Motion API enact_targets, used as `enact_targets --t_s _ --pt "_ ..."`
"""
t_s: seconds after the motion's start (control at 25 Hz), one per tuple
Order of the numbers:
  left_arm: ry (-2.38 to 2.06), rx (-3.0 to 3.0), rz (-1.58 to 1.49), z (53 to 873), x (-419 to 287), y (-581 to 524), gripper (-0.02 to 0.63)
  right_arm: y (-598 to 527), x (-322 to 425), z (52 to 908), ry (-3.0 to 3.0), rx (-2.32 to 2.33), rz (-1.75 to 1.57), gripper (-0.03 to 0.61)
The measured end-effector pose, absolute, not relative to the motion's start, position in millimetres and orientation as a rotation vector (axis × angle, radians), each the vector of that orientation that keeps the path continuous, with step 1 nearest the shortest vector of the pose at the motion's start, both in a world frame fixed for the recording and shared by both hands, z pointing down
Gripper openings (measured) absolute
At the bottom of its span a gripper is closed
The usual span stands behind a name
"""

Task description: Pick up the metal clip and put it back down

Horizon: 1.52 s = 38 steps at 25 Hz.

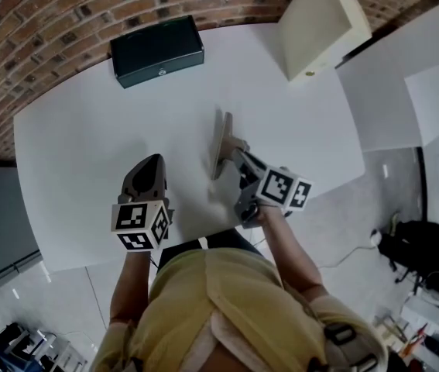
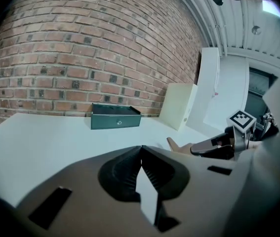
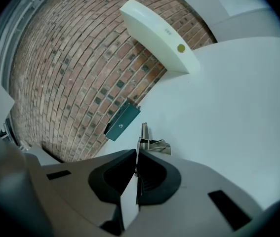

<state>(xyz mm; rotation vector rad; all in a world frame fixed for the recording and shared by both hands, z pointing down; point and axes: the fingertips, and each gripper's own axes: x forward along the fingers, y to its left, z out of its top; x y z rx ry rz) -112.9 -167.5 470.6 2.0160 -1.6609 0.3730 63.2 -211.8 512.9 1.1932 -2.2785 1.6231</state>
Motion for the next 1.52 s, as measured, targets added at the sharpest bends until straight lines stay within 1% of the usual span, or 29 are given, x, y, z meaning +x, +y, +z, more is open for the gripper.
enact_targets --t_s 0.36,0.92,1.52 --pt "-1.615 2.033 0.402 480.1 -78.1 -184.5 0.003 -222.6 99.2 522.8 -2.241 1.217 1.724 0.014" --pt "-1.597 2.035 0.429 486.7 -62.6 -193.1 0.003 -233.9 123.8 534.9 -2.213 1.248 1.792 0.015" --pt "-1.630 2.028 0.411 482.2 -61.8 -188.3 0.003 -233.6 125.8 540.0 -2.241 1.257 1.673 0.018"
